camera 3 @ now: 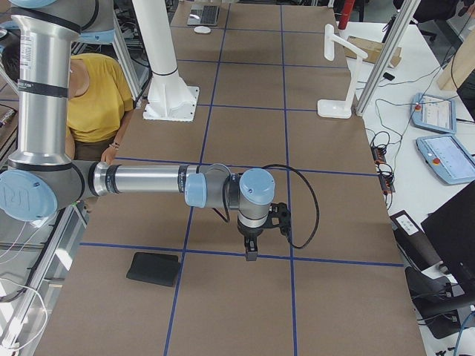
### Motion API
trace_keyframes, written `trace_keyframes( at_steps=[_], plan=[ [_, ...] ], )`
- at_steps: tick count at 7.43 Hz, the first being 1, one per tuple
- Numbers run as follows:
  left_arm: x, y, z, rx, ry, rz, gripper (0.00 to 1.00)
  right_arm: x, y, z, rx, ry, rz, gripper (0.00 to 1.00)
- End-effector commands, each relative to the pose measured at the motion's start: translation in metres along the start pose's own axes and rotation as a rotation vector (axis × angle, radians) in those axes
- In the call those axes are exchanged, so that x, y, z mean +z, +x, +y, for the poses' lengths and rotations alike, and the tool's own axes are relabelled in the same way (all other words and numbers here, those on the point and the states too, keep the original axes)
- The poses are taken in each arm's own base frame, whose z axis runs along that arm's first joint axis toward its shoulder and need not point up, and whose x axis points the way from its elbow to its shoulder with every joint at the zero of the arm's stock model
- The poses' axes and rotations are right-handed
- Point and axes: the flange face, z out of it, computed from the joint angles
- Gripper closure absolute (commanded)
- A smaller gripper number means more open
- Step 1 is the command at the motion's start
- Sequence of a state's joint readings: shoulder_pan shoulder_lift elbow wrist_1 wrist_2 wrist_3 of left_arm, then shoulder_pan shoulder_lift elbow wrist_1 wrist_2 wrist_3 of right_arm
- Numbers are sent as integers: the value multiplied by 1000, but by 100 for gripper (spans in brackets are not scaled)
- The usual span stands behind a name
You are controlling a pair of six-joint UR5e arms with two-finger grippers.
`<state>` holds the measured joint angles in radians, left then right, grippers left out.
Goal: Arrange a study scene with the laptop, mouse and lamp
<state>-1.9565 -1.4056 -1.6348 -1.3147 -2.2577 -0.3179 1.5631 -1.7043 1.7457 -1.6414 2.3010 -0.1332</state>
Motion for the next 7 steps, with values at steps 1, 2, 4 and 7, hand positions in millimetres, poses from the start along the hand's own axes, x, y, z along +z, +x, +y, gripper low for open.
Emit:
trace_keyframes(
  at_steps=[1, 2, 4, 7],
  plan=[
    [-20, -27, 28, -224, -111, -11, 4, 0, 0, -1, -4, 4, 1, 0],
    [-20, -51, 51, -365, -116, 5, 0, 2, 2, 1, -28, 33, 4, 0],
    [-14, -64, 99, -559, -120, 10, 1, 3, 2, 2, -32, 43, 3, 0],
    [10, -71, 95, -744, -205, 59, 2, 4, 3, 2, -26, 42, 2, 0]
  ],
)
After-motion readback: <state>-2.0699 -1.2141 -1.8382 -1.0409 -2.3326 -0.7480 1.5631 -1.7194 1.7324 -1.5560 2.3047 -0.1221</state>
